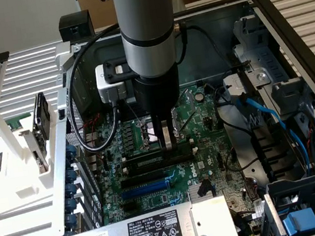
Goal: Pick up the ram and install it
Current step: 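Insert the ram into the slot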
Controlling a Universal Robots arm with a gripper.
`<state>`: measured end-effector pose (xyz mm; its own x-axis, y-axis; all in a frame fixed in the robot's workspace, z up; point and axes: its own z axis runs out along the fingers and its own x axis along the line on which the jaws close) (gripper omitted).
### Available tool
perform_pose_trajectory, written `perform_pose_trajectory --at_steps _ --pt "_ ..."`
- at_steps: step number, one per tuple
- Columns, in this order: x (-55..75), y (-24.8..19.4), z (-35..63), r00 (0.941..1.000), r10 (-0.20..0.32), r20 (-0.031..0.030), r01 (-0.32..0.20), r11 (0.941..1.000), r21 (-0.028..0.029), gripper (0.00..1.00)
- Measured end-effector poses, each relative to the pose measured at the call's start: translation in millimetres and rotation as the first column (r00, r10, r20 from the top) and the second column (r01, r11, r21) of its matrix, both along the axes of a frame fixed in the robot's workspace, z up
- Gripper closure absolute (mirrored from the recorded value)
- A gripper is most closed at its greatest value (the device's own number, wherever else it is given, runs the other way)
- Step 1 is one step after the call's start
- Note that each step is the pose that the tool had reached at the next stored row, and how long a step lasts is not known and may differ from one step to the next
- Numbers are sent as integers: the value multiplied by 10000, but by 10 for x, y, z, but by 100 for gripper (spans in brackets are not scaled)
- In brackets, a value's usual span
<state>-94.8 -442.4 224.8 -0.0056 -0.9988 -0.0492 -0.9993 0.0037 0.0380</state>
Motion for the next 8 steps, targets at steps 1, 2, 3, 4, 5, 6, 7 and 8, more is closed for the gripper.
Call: perform_pose_trajectory --at_steps 1,2,3,4,5,6,7,8 --pt "-1 0 -1 10000 -1 -3 1 10000 4 86" --pt "-1 0 -1 10000 -2 -1 2 10000 2 86" --pt "-1 0 -1 10000 -2 1 2 10000 1 86" --pt "-1 0 -1 10000 -1 1 1 10000 1 79" --pt "0 0 0 10000 0 0 0 10000 0 79" --pt "0 0 0 10000 0 1 0 10000 0 79" --pt "0 0 0 10000 0 0 0 10000 0 79" --pt "0 0 0 10000 1 0 -1 10000 0 79"
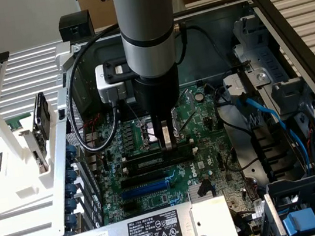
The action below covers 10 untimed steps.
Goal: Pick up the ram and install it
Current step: 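Insert the ram into the slot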
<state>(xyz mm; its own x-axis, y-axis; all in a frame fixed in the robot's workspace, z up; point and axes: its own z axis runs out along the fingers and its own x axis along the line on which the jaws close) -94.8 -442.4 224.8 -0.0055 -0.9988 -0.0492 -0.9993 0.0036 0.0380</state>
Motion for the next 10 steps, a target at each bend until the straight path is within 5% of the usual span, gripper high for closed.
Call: perform_pose_trajectory --at_steps 5,10 --pt "-27 0 43 10000 -1 0 1 10000 -1 79" --pt "-43 0 191 10000 1 0 -1 10000 0 79"
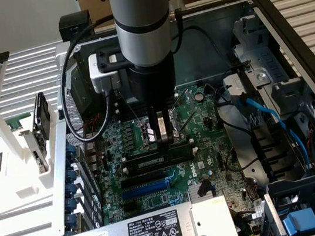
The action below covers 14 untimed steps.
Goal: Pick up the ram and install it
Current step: 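Insert the ram into the slot, then press down the ram until it locks into place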
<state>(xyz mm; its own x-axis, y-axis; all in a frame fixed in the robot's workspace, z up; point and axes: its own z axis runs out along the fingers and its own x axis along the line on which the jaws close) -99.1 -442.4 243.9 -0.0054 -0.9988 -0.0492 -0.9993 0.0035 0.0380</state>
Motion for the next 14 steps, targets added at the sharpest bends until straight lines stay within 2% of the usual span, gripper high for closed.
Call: perform_pose_trajectory --at_steps 14 --pt "-2 0 11 10000 -2 1 2 10000 1 79"
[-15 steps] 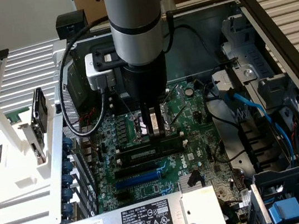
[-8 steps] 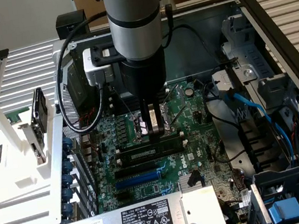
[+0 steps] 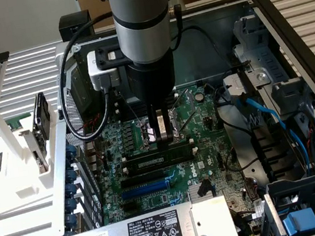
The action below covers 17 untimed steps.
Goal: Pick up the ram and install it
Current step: 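Press down the ram until it locks into place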
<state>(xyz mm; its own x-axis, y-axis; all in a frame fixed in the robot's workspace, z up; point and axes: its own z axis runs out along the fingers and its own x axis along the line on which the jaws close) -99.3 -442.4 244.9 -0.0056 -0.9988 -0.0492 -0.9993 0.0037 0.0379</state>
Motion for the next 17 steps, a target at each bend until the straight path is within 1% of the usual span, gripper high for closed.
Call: perform_pose_trajectory --at_steps 2,3,5,10,13,14,17 --pt "0 0 0 10000 0 0 0 10000 0 81" --pt "0 0 0 10000 0 -1 0 10000 0 88" --pt "0 0 0 10000 0 0 0 10000 0 90" --pt "-1 4 1 10000 -1 -1 1 10000 -3 90" --pt "-18 49 -6 10000 -1 9 1 10000 -9 90" --pt "-28 55 -8 10000 -1 10 1 10000 -13 90" --pt "-51 56 -16 10000 -1 9 1 10000 -16 90"
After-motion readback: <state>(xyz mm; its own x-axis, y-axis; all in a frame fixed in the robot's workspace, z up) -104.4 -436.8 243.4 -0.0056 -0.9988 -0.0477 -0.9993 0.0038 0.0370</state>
